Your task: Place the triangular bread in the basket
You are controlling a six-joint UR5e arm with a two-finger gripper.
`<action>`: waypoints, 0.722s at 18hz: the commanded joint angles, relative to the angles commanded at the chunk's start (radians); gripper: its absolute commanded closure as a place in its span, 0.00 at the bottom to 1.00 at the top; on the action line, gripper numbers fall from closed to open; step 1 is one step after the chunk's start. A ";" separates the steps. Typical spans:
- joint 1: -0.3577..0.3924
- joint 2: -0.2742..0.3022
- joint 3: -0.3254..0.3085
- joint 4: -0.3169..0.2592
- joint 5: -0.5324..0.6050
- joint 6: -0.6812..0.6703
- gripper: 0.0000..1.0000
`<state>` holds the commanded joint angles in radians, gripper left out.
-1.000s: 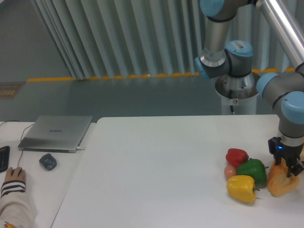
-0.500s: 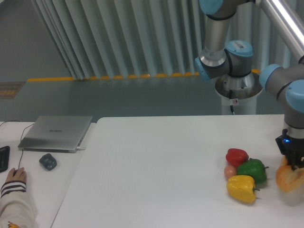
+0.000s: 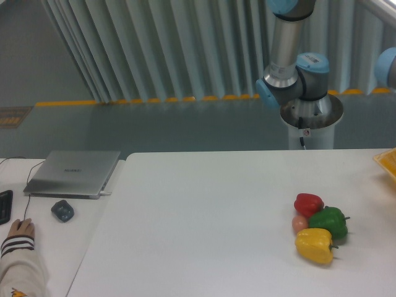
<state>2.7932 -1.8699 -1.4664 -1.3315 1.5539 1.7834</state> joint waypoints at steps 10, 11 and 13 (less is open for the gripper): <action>0.143 -0.003 -0.046 0.014 -0.006 0.447 0.00; 0.147 -0.005 -0.048 0.018 -0.008 0.480 0.00; 0.146 0.002 -0.049 0.017 -0.024 0.478 0.00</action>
<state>2.9391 -1.8684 -1.5156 -1.3146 1.5294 2.2611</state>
